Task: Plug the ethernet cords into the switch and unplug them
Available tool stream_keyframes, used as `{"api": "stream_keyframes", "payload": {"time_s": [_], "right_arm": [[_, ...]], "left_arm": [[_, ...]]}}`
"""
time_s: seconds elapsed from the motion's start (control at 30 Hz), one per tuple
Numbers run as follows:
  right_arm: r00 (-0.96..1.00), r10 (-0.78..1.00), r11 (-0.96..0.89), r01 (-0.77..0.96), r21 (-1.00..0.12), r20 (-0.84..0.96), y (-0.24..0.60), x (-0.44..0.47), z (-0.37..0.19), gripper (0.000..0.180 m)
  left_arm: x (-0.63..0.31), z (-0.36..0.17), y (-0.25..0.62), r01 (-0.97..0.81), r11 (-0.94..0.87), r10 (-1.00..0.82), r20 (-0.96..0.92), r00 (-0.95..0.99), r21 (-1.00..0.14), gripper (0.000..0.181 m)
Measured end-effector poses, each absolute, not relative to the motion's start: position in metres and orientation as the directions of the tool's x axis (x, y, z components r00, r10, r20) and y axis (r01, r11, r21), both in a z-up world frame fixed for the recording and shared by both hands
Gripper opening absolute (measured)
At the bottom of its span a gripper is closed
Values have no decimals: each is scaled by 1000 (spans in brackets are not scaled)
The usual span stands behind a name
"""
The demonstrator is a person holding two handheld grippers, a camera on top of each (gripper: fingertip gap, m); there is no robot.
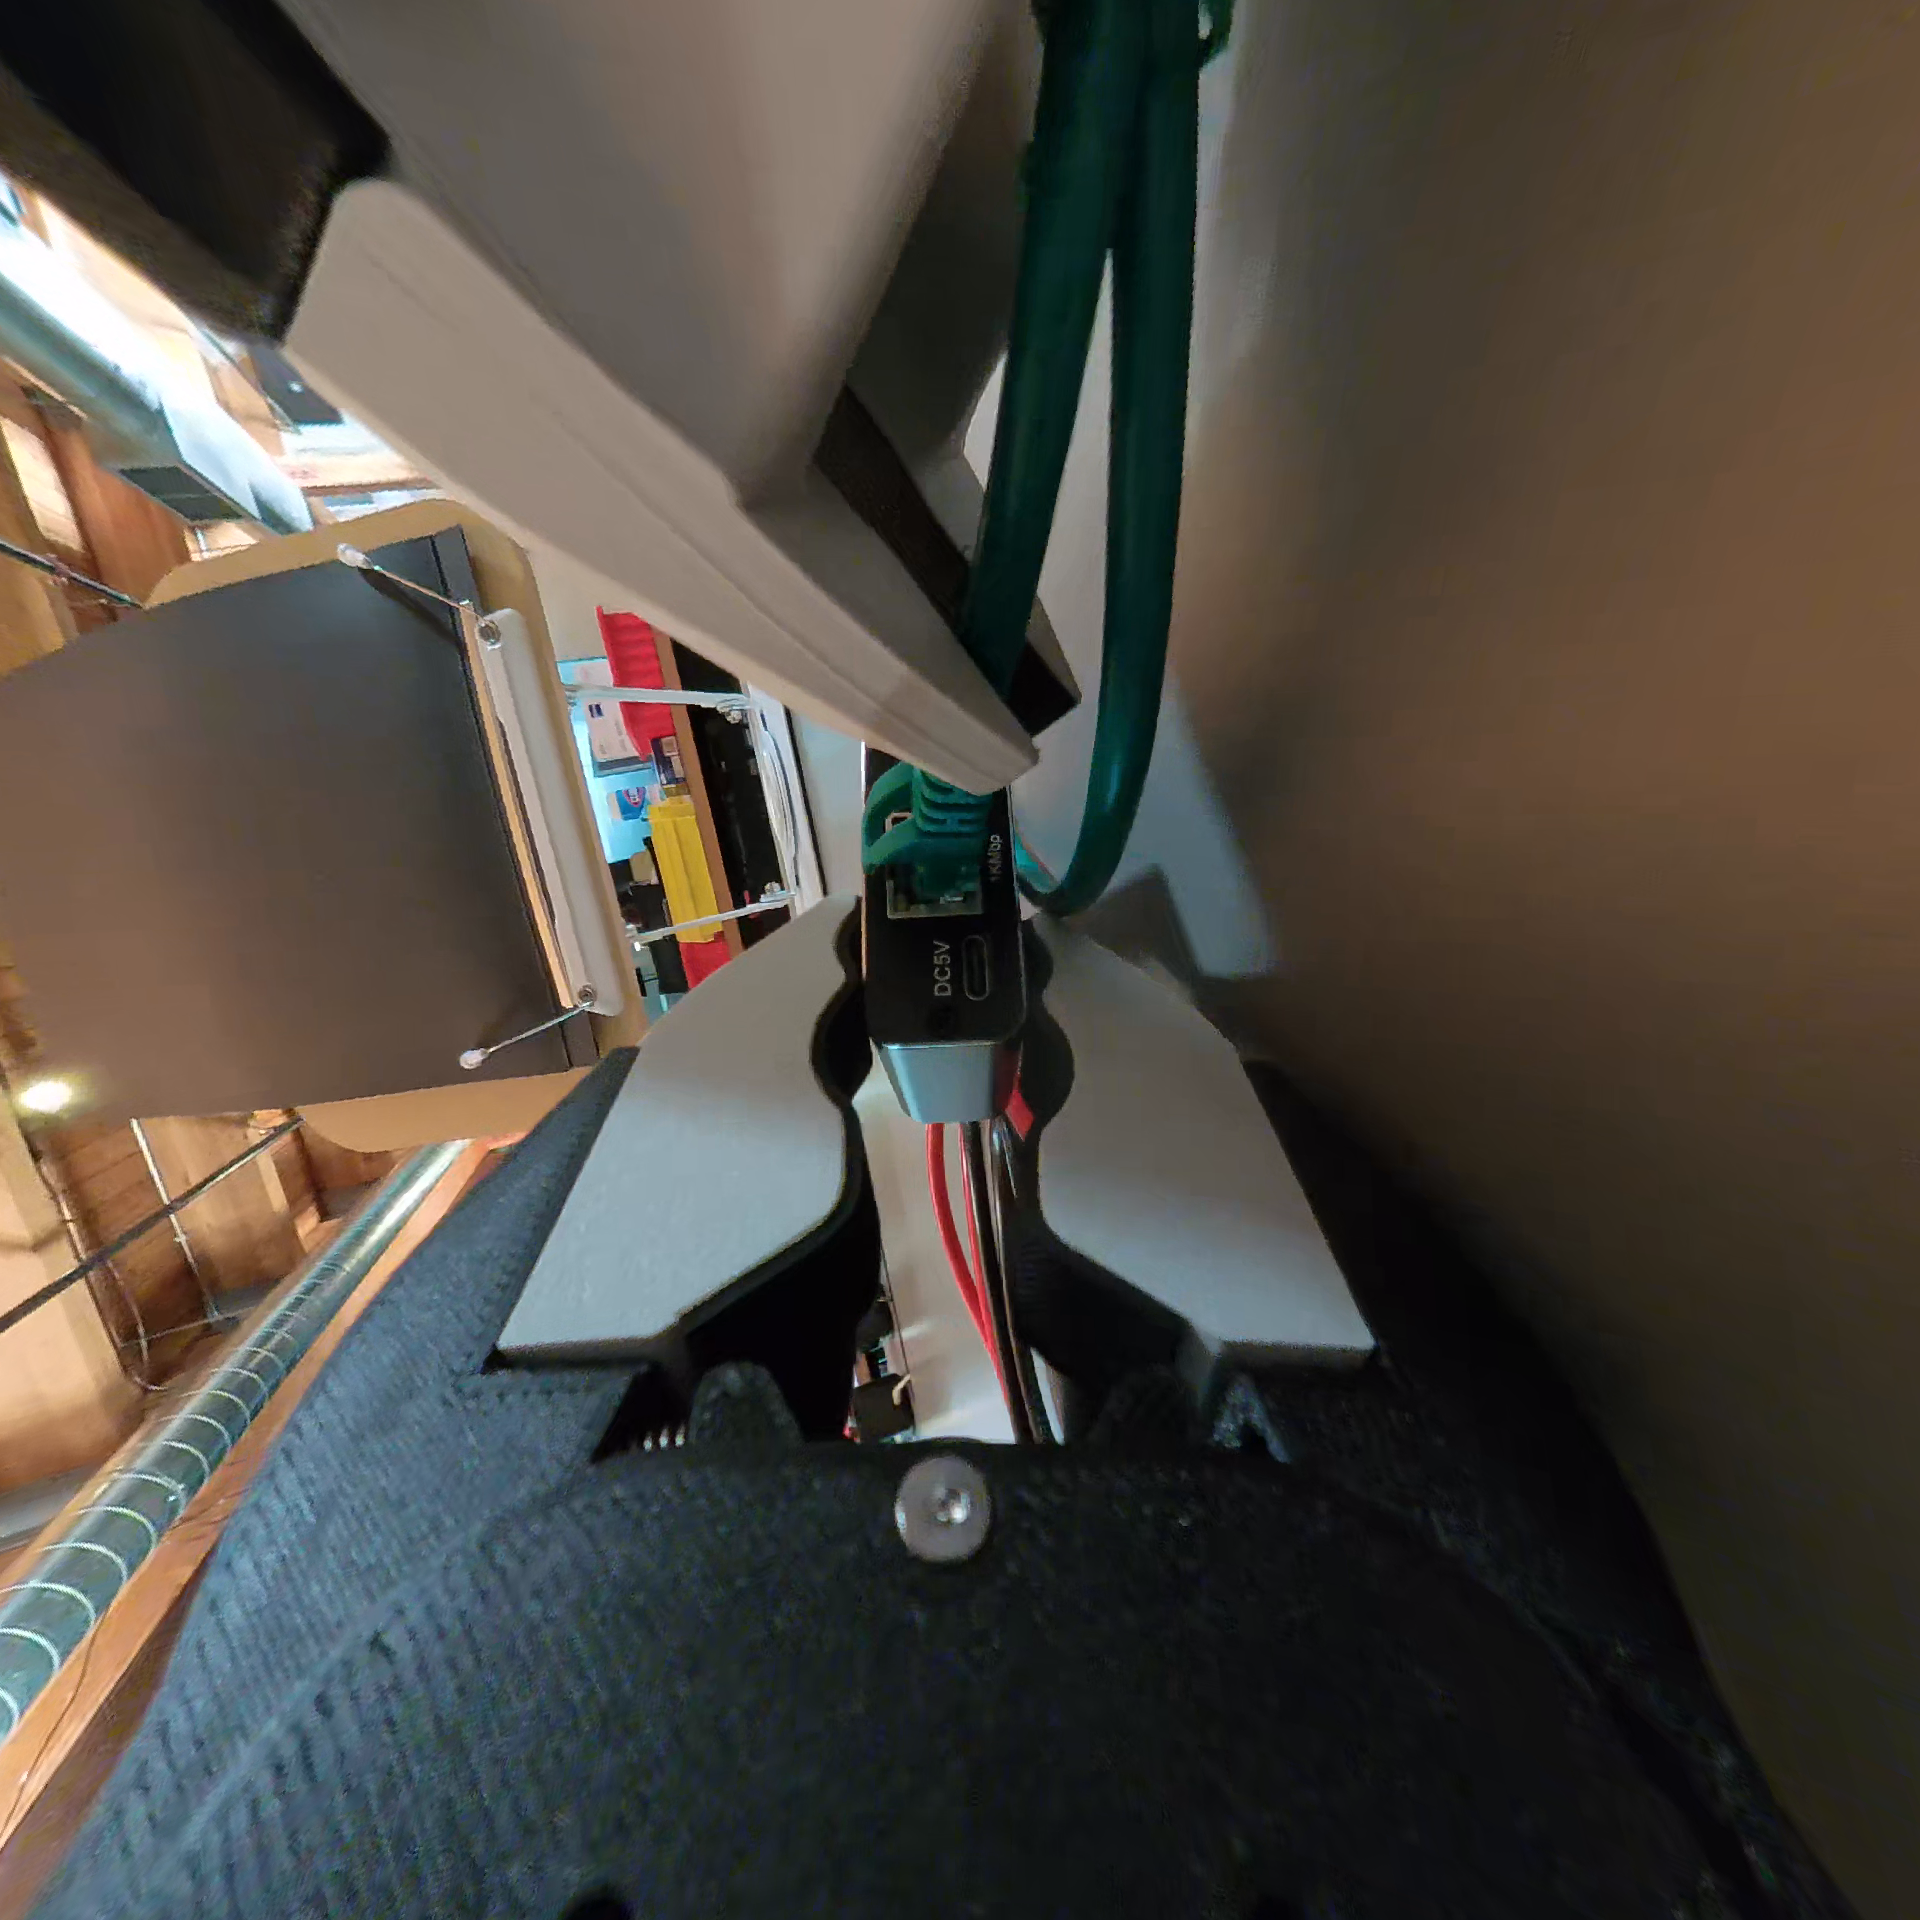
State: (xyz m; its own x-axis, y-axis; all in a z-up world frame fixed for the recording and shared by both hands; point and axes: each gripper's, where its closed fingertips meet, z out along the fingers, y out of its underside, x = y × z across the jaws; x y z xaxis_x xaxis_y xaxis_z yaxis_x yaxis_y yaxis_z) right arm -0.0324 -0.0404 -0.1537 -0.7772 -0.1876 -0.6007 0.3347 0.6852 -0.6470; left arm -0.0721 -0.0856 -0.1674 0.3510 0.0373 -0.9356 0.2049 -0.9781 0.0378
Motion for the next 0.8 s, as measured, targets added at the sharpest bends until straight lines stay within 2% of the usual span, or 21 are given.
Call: {"api": "stream_keyframes", "payload": {"time_s": [0.17,0.37,0.5,0.63,0.73,0.8], "right_arm": [[-768,-179,702,339,-626,-615,-39,-32,-159,4],[-759,-240,644,341,-684,-605,-47,-35,-147,5],[-723,-312,525,410,-746,-617,-50,-40,-120,23],[-802,-337,184,457,-870,-493,-42,-77,-66,31],[-896,-198,-95,421,-902,-397,-25,-123,-37,44],[-911,-84,-180,411,-894,-403,-13,-152,-35,52]], "left_arm": [[-71,-171,-83,193,-980,22,-927,373,55,23],[-75,-156,-94,191,-980,12,-945,327,54,25],[-73,-149,-109,205,-978,39,-951,306,26,25],[-69,-133,-136,270,-958,168,-952,254,-96,25],[-65,-113,-155,309,-907,354,-915,193,-286,25],[-62,-97,-165,317,-841,499,-855,144,-438,25]]}}
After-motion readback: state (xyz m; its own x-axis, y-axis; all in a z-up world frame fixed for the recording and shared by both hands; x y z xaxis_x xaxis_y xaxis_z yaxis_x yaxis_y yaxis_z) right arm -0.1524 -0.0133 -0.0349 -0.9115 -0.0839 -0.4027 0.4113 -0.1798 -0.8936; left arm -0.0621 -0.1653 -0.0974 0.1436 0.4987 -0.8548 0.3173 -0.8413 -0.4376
